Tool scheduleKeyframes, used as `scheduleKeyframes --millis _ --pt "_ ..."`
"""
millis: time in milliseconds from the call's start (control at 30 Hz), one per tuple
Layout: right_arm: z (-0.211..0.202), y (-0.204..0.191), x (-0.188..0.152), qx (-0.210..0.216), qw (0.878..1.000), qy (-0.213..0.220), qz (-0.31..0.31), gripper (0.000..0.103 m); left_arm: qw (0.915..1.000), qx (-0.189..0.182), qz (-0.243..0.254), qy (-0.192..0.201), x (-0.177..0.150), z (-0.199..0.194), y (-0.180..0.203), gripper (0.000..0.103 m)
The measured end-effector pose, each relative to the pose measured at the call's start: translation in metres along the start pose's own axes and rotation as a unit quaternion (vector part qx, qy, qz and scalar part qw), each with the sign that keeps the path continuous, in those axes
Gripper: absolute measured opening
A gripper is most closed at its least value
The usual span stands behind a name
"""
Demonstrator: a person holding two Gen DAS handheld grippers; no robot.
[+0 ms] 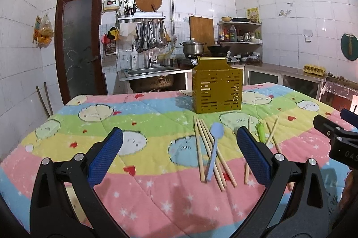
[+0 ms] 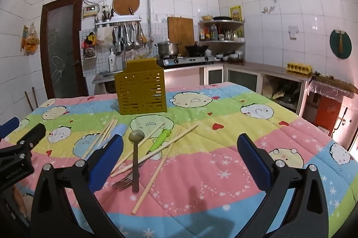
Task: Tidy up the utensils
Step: 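Move the left tool toward the wooden chopsticks while the right tool approaches another chopstick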
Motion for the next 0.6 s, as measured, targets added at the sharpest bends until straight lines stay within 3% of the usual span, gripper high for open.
scheduleKeyframes --millis 267,600 --pt "0.042 -0.005 0.020 -0.043 0.999 -0.014 -0.022 0.099 0.9972 -0.039 -0.007 -0.063 0.016 0.065 -0.007 0.098" --pt "0.132 0.010 -0.001 -0.112 0.984 -0.137 -0.016 0.099 0.9892 -0.054 -0.006 -0.136 -0.003 0.163 -0.005 0.098"
Point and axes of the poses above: each gripper's, at about its wrist camera, not at the fingertips, and z roughly the way its jaws point, y to its right, x to its top, the point moved 4 cm from there along z, roughly the way its jaws point, and after that the axes turned 15 degrees about y, right-handed, at the moved point
